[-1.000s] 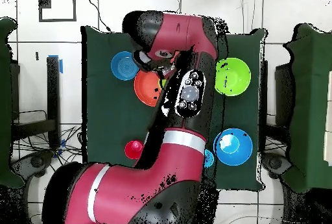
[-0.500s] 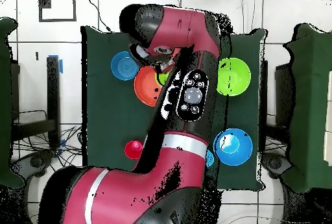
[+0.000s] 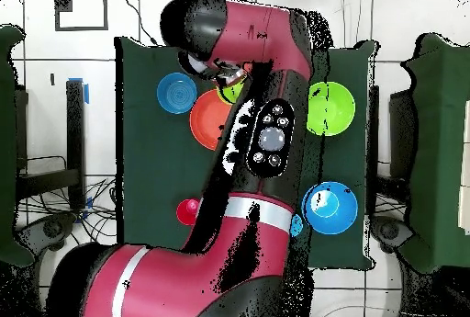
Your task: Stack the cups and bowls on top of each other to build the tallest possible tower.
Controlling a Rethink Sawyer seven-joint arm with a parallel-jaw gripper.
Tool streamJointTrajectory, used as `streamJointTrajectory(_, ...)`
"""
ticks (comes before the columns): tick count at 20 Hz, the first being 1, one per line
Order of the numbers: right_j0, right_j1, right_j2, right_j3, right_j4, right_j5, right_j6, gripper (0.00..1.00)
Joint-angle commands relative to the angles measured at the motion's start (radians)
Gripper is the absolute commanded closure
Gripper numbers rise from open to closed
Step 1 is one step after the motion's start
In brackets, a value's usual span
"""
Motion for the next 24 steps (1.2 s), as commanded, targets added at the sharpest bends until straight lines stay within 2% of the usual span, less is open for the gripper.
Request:
streamJointTrajectory(1, 0.025, 0.027, 0.066, 0.098, 0.021, -0.113, 0.202, 1.0)
streamJointTrajectory(7, 0.036, 0.017, 0.098, 0.176, 0.07, -0.143, 0.175, 1.0)
streamJointTrajectory(17, 0.067, -0.047, 0.086, 0.355, 0.09, -0.231, 0.109, 1.0)
streamJointTrajectory(21, 0.058, -0.04, 0.089, 0.373, 0.085, -0.265, 0.079, 1.0)
streamJointTrajectory(24, 0.056, 0.002, 0.072, 0.333, 0.068, -0.276, 0.088, 1.0)
